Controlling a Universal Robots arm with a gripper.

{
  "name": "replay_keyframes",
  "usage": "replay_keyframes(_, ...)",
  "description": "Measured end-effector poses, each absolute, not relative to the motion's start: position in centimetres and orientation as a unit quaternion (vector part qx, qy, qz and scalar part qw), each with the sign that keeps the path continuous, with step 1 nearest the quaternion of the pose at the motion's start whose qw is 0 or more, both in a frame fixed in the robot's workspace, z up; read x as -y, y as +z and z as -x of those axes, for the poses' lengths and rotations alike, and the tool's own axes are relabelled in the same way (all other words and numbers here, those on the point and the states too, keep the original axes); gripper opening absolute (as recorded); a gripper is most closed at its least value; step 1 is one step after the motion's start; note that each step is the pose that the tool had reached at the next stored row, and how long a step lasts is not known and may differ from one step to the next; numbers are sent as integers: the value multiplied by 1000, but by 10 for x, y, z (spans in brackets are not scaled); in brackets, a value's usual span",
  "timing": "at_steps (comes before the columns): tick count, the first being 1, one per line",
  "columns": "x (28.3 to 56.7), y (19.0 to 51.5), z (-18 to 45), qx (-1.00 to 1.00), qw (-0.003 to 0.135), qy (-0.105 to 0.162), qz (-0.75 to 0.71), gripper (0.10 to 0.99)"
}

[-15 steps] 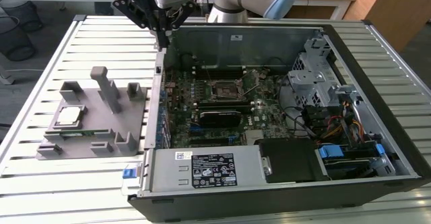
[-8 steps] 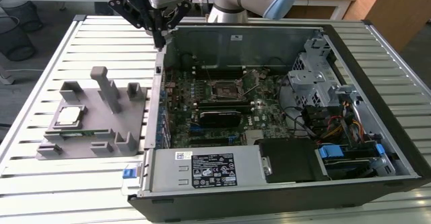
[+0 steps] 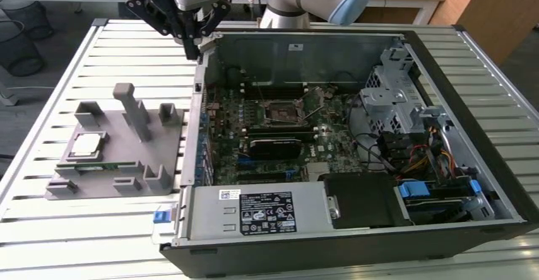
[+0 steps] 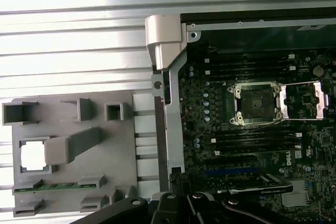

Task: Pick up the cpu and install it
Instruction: 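Reach for the cpu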

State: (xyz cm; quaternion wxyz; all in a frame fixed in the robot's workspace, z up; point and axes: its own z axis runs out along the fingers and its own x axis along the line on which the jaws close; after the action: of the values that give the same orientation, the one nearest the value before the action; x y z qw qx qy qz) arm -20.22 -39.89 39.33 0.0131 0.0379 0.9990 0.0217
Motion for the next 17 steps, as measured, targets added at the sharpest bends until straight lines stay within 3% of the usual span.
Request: replay_keyframes(17, 399, 393, 222, -999, 13, 22, -38, 106)
